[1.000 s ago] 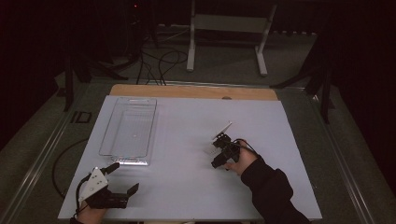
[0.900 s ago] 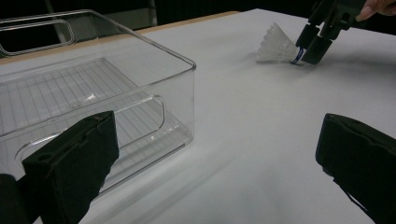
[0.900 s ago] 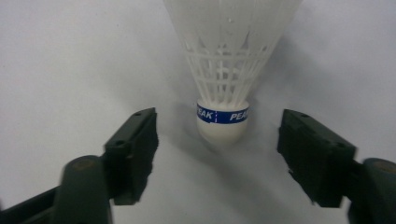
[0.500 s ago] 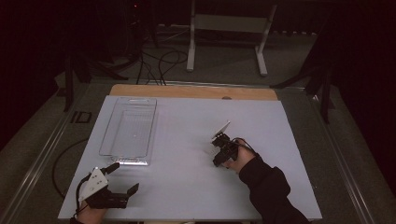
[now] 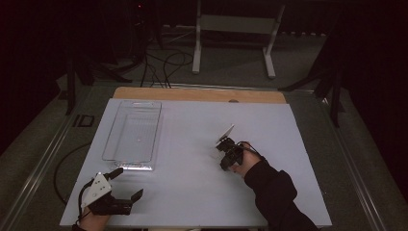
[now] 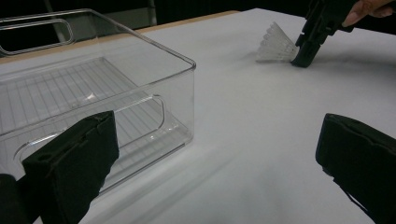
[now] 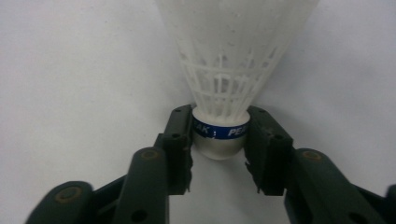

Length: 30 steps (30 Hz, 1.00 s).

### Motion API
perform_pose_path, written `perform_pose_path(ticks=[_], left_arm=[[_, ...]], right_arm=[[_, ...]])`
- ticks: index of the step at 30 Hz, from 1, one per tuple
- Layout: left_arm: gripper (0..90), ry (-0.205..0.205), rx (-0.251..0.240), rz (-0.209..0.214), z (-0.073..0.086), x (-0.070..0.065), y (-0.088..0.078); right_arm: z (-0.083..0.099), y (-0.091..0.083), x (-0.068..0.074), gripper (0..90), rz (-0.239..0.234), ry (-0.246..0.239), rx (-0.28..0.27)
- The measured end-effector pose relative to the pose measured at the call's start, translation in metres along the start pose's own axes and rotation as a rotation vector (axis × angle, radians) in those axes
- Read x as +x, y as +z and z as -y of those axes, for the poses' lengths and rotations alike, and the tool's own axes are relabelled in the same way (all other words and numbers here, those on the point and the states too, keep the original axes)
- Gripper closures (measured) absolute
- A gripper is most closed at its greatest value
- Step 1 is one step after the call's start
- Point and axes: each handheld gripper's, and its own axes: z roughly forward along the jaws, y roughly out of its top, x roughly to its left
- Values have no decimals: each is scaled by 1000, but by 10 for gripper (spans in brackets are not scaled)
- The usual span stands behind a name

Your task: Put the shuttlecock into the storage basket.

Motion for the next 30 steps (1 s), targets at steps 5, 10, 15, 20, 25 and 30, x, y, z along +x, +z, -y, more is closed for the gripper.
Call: perform_pose_path(ticks=[5, 10, 15, 20, 25, 30], left_arm=[[4, 2, 1, 0, 0, 0, 0], [4, -1, 0, 0, 0, 0, 0], [4, 2, 1, 0, 0, 0, 0], [4, 3, 2, 0, 0, 0, 0], [3, 1, 3, 0, 0, 0, 1], [4, 1, 3, 0, 0, 0, 0]], right_arm=[[-1, 0, 0, 654, 1, -25, 15], [0, -6, 1, 657, -17, -99, 24], [5, -8, 2, 657, -42, -185, 32], [11, -9, 2, 656, -43, -263, 31], [16, -10, 3, 657, -47, -346, 26], [21, -12, 5, 656, -90, -454, -3]])
